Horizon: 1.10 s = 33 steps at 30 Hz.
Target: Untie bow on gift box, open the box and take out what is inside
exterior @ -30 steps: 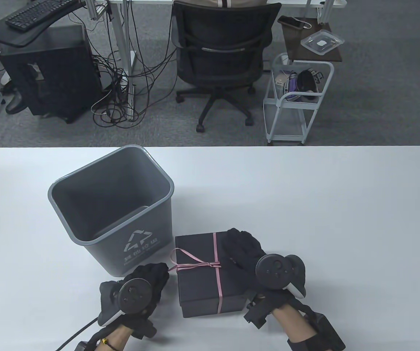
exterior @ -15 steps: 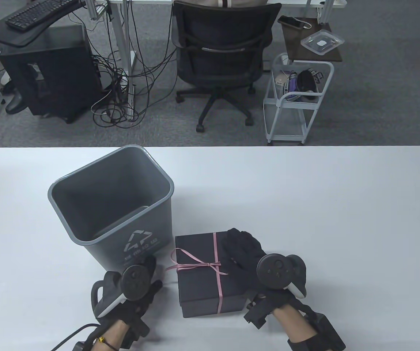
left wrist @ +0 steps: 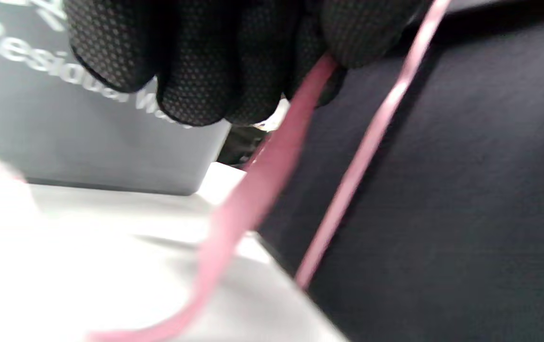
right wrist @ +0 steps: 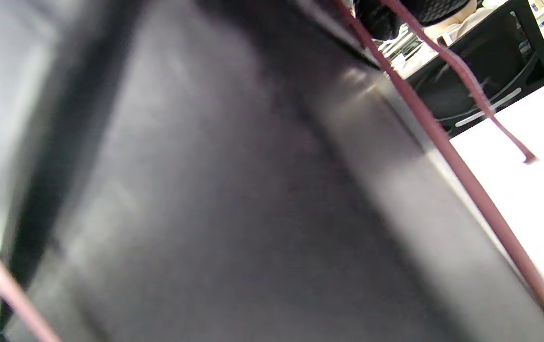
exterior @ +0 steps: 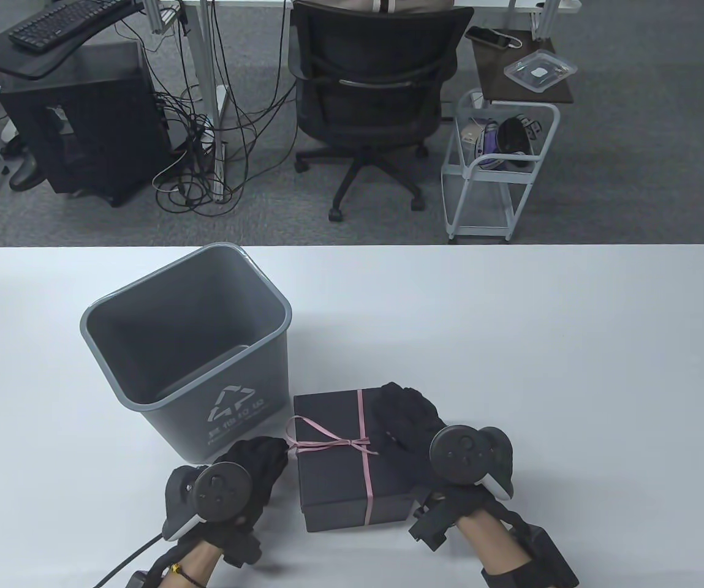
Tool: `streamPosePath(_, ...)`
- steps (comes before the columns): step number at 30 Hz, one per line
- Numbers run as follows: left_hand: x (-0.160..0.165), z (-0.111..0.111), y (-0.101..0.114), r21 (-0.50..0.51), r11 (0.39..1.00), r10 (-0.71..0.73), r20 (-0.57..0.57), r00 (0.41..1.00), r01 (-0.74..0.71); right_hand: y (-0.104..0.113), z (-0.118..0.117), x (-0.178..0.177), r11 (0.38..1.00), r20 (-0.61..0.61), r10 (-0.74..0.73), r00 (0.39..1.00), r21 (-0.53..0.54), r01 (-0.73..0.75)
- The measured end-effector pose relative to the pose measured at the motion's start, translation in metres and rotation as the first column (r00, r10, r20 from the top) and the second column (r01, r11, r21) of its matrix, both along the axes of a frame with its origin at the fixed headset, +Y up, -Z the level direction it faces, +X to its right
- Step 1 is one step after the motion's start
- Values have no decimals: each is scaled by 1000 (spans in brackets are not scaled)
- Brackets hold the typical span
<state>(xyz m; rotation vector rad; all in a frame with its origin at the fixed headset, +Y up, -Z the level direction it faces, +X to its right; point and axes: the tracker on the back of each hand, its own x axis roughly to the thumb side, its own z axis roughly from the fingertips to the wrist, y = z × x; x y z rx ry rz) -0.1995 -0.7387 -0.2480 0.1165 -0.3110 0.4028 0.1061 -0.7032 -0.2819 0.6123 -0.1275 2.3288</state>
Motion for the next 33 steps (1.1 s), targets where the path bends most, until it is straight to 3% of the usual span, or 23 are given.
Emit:
streamPosePath(6, -13, -8, -13, -183, 967, -199, -115, 973, 177, 0, 0, 0, 1000, 0, -4, 1000, -4, 4)
streamPosePath(11, -18, -12, -25, -436, 837, -421, -127, 898, 331, 0, 0, 0, 1000, 1, -2, 1000, -3, 2)
streamPosePath(14, -18, -13, -24, -461, 775, -537, -120, 835, 432, 0, 0, 1, 1000, 6, 1, 1000, -1, -1)
streamPosePath(17, -18, -9, -14, -481, 782, -511, -134, 849, 395, 0, 0, 0, 1000, 5, -1, 1000, -3, 1)
streamPosePath(19, -12, 0, 11, -389, 857, -432, -183, 883, 338, 0, 0, 0, 1000, 6, -1, 1000, -2, 1)
streamPosePath(21, 1, 15, 48, -153, 943, -326, -238, 915, 296, 0, 0, 0, 1000, 5, -2, 1000, -3, 2)
streamPosePath(23, 16, 25, 75, 58, 965, -237, -225, 945, 256, 0, 0, 0, 1000, 5, -3, 1000, -3, 3)
streamPosePath(25, 37, 28, 97, 189, 960, -183, -124, 975, 204, 0, 0, 0, 1000, 6, -1, 1000, -2, 1)
streamPosePath(28, 77, 20, 109, 139, 969, -224, 127, 966, 206, 0, 0, 0, 1000, 7, 0, 1000, 0, 0)
streamPosePath(30, 98, 13, 104, 24, 955, -294, 209, 933, 295, 0, 0, 1, 1000, 7, 0, 1000, 0, 0)
streamPosePath(33, 117, 9, 98, 44, 914, -403, 213, 890, 403, 0, 0, 1, 1000, 8, 5, 1000, 1, -5)
